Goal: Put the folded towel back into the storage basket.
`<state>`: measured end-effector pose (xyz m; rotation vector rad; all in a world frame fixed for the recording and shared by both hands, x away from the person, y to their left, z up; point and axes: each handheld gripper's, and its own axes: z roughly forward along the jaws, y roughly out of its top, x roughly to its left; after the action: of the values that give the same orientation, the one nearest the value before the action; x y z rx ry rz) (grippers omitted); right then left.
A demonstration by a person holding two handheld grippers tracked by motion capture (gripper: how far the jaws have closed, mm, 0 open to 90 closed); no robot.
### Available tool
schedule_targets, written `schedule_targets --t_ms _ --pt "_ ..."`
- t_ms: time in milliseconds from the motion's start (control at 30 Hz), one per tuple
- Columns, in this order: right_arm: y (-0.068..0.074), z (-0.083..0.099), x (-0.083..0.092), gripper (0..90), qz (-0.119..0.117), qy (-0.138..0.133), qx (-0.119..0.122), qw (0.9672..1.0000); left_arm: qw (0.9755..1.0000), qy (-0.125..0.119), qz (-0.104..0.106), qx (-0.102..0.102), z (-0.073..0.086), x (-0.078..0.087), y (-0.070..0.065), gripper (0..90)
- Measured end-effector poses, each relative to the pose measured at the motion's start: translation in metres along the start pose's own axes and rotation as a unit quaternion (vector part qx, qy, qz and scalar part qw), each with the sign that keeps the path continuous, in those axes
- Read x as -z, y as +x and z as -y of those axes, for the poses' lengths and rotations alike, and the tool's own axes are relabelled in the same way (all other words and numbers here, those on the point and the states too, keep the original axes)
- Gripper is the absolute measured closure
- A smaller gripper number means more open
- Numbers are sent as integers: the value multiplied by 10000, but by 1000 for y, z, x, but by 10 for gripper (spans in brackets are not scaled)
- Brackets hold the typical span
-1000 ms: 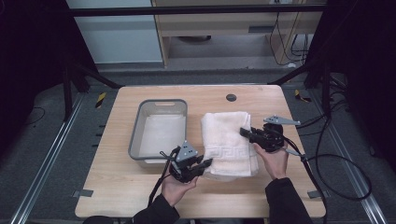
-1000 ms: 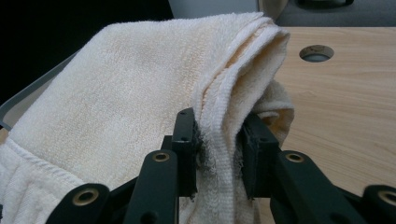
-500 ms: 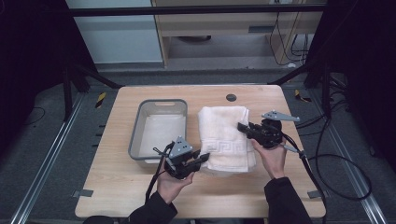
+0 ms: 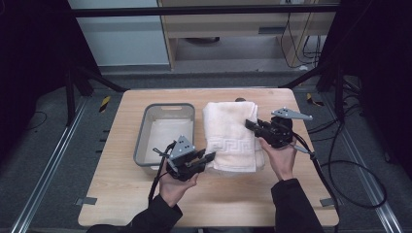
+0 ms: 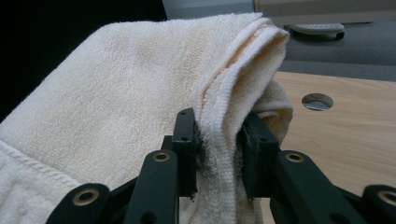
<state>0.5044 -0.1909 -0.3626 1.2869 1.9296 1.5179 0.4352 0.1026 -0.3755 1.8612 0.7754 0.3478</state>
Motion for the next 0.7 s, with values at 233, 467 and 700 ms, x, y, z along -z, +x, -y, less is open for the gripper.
schedule_targets --t_ms 233,467,700 --pt "5 -8 -1 705 18 -129 29 9999 9999 -111 -36 -30 -6 6 3 749" --pt "10 -14 -4 705 9 -196 49 9998 9998 -169 -65 -48 -10 11 7 749" --pt "18 -21 -8 705 -3 -230 111 9997 9996 -251 -122 -45 -12 19 12 749"
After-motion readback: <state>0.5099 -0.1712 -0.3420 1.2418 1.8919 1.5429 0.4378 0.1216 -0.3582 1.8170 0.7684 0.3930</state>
